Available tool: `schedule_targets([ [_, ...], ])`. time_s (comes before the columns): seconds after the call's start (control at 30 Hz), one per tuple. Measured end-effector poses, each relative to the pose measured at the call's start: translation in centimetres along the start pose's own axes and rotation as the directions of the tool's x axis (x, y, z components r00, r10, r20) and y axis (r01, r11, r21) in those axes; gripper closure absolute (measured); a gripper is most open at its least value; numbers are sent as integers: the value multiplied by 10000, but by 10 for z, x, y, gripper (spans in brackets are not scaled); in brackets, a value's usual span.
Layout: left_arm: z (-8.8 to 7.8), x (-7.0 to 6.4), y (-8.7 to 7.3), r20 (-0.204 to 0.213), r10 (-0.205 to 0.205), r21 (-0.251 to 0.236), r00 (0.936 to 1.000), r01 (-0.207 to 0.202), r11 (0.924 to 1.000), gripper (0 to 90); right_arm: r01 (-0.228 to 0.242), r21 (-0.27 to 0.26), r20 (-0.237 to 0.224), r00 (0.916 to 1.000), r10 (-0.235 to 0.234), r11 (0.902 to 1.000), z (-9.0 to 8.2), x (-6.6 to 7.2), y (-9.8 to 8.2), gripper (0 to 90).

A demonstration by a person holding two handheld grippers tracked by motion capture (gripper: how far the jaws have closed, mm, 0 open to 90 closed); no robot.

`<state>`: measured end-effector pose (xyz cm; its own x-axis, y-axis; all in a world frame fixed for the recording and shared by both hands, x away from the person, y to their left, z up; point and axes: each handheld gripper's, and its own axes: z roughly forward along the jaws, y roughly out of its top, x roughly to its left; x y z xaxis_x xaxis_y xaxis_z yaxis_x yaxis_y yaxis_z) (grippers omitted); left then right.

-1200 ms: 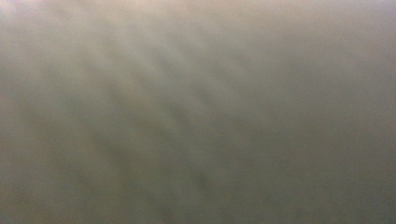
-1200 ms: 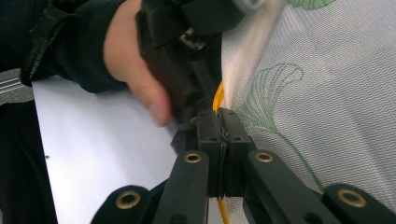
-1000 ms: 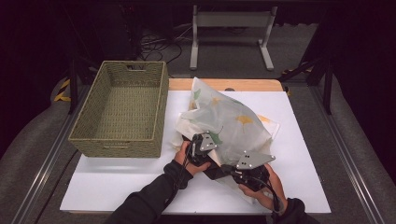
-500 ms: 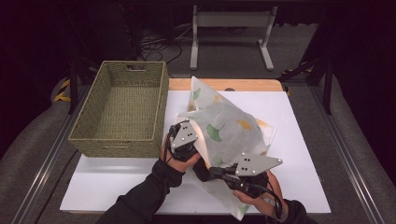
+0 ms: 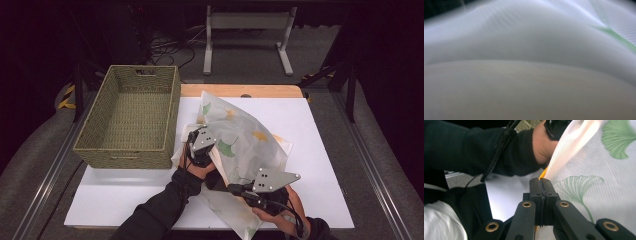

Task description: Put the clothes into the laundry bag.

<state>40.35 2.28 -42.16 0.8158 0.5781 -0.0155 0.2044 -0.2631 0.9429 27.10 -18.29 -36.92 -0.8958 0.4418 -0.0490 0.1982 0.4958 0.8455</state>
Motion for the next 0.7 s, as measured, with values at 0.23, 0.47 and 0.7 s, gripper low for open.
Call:
schedule_targets([
  [0.23, 5, 17, -20, 88, -666, 552, 9977, 660, 9963, 799, 85, 922, 1122, 9935, -188, 9957, 5, -11, -21, 897],
  [0.47, -31, 14, -22, 949, -238, 1272, 9952, 116, 9918, 501, -140, 642, 1187, 9929, 63, 9978, 1, -17, -23, 897],
  [0.7, -66, -2, -31, 1975, 377, 2147, 9796, -807, 9733, 210, -84, 503, 1165, 9932, 25, 9987, 1, -16, -18, 897],
])
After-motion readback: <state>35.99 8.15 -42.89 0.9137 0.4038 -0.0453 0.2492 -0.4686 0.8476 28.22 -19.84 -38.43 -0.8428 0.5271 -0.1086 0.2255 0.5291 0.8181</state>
